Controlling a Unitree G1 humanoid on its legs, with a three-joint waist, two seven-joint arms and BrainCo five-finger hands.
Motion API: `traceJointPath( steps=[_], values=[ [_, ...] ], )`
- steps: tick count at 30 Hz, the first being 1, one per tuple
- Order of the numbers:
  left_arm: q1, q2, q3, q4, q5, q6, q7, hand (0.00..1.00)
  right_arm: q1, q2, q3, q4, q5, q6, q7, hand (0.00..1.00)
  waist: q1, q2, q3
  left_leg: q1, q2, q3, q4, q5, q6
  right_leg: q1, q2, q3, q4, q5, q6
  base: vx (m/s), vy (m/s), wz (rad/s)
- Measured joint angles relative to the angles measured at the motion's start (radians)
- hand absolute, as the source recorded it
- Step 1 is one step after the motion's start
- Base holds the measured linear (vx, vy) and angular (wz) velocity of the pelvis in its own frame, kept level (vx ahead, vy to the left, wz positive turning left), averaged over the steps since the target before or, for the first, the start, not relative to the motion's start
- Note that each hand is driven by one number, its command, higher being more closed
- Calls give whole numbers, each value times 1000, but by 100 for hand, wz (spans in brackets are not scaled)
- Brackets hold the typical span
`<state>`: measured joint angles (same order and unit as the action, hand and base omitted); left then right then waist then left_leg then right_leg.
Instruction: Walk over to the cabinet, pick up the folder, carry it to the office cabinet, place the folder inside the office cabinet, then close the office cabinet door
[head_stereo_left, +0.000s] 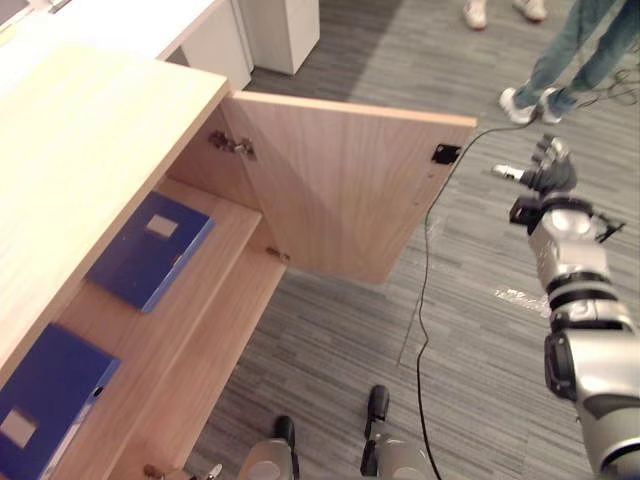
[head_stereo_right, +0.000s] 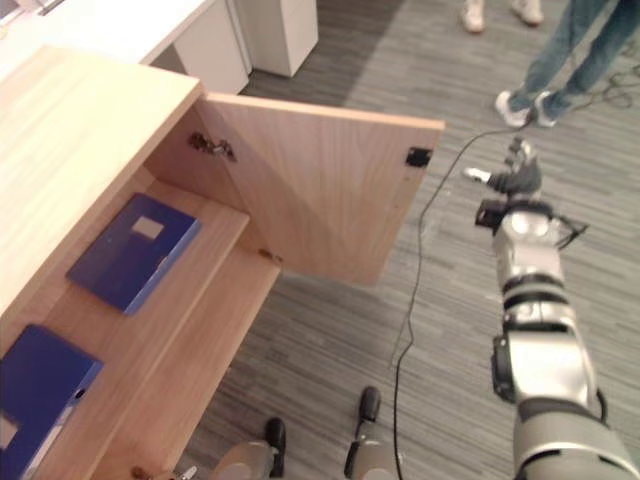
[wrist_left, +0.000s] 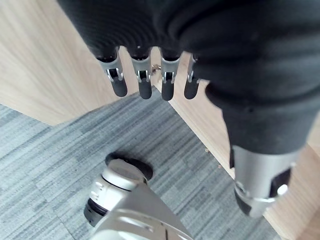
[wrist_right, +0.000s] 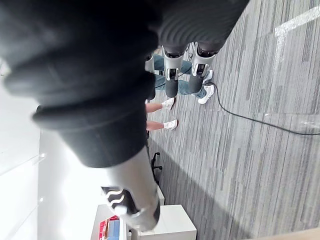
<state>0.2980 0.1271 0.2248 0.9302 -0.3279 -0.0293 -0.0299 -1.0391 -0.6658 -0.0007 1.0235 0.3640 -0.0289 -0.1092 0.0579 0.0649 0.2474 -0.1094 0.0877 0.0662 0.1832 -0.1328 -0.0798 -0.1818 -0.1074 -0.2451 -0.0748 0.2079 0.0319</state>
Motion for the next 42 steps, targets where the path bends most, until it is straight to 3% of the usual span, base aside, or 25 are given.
traceJointPath(
  steps=[4, 7, 17, 22, 27, 32, 36, 39, 42],
  values=[
    [1, 0, -3, -1, -7, 0, 1, 0, -128, -2, 16, 42, 20, 1, 0, 0, 27, 21, 36, -21, 4, -8, 0, 6, -3, -17, 4, -6, -2, 4, -2, 6, 6, 2],
    [-2, 0, -3, -1, -27, 0, 2, 0, -191, -11, 48, 62, 48, 3, -7, 0, 39, 23, 40, -47, 3, -11, -4, 15, -4, -44, 3, -9, -2, 5, -3, 38, 29, 2],
    [-5, 6, -17, -35, -39, -15, 2, 0, -240, -3, 202, 81, 12, 11, 41, 0, 71, 43, 61, -46, 3, -26, -33, 42, -9, -45, 2, -26, -6, 5, -4, 23, 31, 4],
    [-12, 9, -18, -35, -35, -19, 2, 0, -237, -17, 383, 37, -41, 17, 106, 0, 70, 44, 62, -38, 13, -20, -39, 47, -12, -46, 13, -22, -6, 7, -13, -25, 11, -4],
    [-12, 23, -18, -27, -14, -19, 0, 0, -169, -64, 577, -172, -92, 4, 159, 0, 66, 41, 59, -8, 41, 10, -64, 55, -26, -45, 40, 4, -7, 4, -31, -5, 2, -21],
    [-22, 26, -17, -11, 31, -19, -8, 0, -49, -78, 720, -356, -137, -12, 241, 0, 55, 27, 26, 8, 73, 24, -79, 64, -41, -44, 74, 10, -7, -7, -48, 35, -31, -10],
    [-23, 25, -3, -6, 61, -19, -17, 0, 126, -68, 940, -485, -186, 4, 371, 0, 60, -1, -18, 30, 95, 27, -94, 74, -51, -31, 97, 9, -8, -16, -60, 74, -37, -3],
    [-31, 15, 47, 10, 97, -18, -24, 0, 254, -35, 1050, -628, -203, 6, 501, 0, 54, -21, -29, 45, 99, 29, -110, 88, -56, -25, 102, 9, -8, -21, -65, 70, -22, -1],
    [-31, 14, 99, 14, 128, -16, -32, 0, 366, -29, 1094, -738, -206, 5, 590, 0, 54, -61, -50, 65, 99, 32, -114, 103, -52, -6, 104, 9, -9, -28, -68, 45, -23, 0]
  ],
)
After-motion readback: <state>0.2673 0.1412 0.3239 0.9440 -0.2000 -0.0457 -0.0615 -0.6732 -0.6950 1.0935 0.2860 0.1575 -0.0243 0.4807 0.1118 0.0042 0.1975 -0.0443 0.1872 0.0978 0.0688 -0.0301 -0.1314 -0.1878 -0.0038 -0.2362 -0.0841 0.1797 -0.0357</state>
